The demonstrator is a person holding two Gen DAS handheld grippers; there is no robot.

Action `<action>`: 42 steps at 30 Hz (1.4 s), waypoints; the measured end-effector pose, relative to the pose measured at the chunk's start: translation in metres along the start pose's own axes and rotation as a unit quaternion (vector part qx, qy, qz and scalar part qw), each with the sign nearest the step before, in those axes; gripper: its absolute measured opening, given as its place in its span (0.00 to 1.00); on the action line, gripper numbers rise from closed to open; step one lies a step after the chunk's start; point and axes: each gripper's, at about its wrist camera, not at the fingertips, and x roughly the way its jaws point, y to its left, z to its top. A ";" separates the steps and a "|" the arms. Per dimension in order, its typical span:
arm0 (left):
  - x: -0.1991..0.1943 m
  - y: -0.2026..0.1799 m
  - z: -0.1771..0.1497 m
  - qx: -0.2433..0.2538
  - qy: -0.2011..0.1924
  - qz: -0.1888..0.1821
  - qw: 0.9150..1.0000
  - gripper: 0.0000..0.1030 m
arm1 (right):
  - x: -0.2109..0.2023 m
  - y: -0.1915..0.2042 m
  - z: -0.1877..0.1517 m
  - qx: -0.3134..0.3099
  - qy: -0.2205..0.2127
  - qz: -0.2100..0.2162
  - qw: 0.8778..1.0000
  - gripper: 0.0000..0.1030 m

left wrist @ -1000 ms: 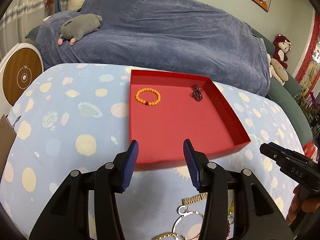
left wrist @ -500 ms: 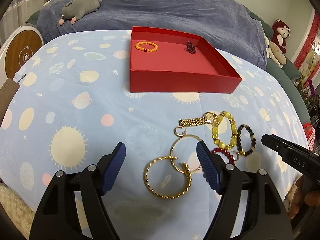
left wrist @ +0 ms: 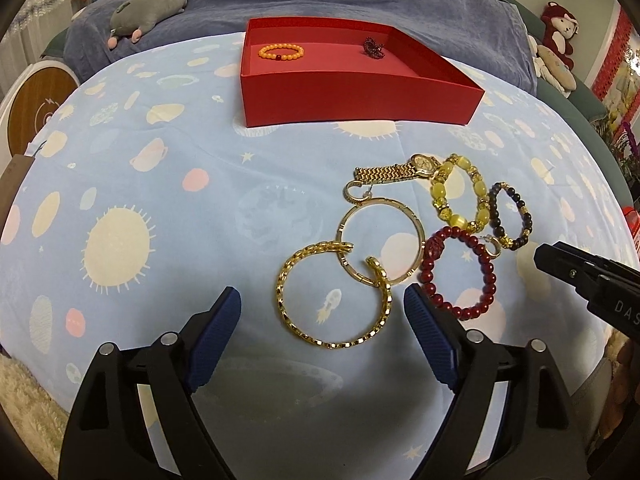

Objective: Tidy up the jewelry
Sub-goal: 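Withdraw both grippers from the box back to the remaining bracelets, then grasp the twisted gold bangle with the left gripper while the right grasps the black bead bracelet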

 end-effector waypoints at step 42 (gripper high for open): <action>-0.001 0.003 0.001 -0.007 -0.009 0.019 1.000 0.54 | 0.030 -0.008 0.025 0.023 -0.008 -0.059 0.998 0.29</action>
